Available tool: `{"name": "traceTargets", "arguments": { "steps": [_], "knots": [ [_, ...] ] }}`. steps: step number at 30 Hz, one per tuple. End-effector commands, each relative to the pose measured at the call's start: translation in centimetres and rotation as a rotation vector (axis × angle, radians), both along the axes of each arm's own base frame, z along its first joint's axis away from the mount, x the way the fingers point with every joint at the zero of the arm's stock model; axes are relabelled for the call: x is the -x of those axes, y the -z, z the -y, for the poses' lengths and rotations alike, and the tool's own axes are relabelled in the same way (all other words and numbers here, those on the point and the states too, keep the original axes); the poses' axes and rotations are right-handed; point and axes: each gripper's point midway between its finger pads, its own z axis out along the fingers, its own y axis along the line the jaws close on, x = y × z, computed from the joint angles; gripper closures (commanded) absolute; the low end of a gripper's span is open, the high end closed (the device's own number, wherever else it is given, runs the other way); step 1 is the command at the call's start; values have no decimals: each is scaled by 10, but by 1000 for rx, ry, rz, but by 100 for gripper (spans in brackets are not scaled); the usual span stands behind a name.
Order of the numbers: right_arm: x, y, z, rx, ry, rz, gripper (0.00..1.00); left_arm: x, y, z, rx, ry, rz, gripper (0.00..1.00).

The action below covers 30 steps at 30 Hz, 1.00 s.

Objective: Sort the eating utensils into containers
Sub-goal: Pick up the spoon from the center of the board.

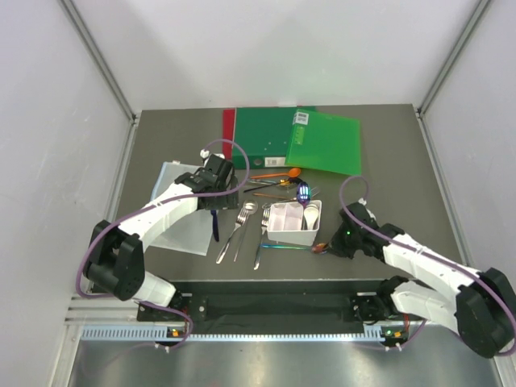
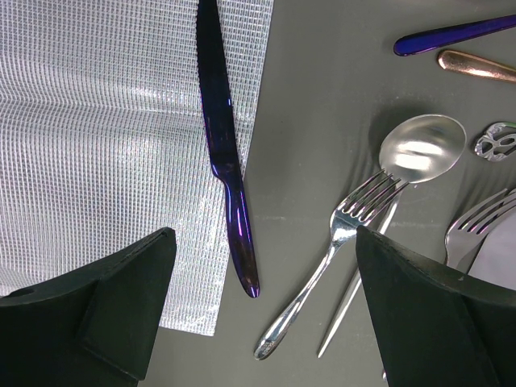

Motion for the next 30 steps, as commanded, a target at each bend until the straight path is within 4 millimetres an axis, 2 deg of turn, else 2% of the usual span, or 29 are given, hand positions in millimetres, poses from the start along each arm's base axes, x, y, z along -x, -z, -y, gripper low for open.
{"name": "traceTargets", "arguments": {
  "steps": [1, 6, 17, 23, 24, 30],
  "knots": [
    [-2, -23, 21, 128, -15, 55, 100, -6, -9, 3, 12, 4, 45, 3],
    [-11, -59, 23, 180, -114, 126, 100, -6, -6, 4, 13, 6, 34, 3],
    [-11, -101, 29, 250, -253, 177, 100, -5, -4, 4, 12, 4, 25, 3],
    [-13, -132, 34, 312, -315, 208, 100, -6, -3, 5, 15, 6, 19, 3],
    [-16, -143, 35, 316, -316, 228, 100, -6, -3, 6, 17, 5, 18, 3],
    [-21, -165, 39, 377, -364, 251, 100, -4, -1, 5, 15, 6, 11, 3]
  ]
}}
